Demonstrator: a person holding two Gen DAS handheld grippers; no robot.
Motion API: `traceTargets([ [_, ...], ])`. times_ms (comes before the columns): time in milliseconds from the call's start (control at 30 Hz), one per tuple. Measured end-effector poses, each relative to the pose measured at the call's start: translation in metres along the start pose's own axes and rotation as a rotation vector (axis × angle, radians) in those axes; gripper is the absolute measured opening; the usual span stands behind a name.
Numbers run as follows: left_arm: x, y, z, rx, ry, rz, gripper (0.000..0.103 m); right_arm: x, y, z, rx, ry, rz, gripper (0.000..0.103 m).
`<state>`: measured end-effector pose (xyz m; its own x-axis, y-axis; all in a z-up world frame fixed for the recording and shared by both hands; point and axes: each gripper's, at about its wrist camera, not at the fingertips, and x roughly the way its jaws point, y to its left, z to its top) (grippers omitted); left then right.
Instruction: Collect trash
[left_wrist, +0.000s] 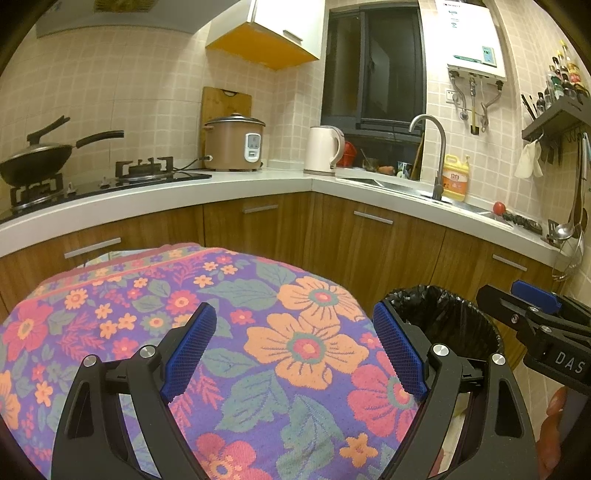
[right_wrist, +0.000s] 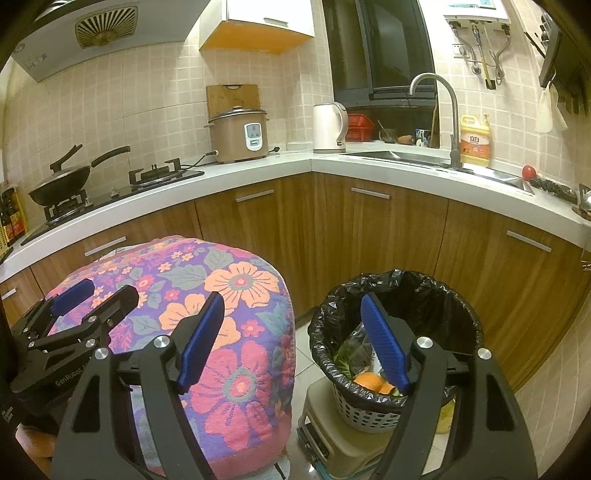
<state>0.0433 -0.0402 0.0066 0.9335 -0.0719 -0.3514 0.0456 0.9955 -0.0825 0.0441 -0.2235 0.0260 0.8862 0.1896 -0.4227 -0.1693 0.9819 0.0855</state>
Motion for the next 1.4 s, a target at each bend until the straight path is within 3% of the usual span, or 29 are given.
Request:
traceTargets([
  [1267,-0.005,0.001,0.002,-0.008,-0.006,0.038,0.085,-0.017,0.005,0.008,0.008,-0.02,-0.045,0.08],
  [1400,-0.005,-0.001,0.001,0.0,-0.002,0.048,0.089,-0.02,0.004,0.007,0.011,-0.017,-0.058,0.08],
])
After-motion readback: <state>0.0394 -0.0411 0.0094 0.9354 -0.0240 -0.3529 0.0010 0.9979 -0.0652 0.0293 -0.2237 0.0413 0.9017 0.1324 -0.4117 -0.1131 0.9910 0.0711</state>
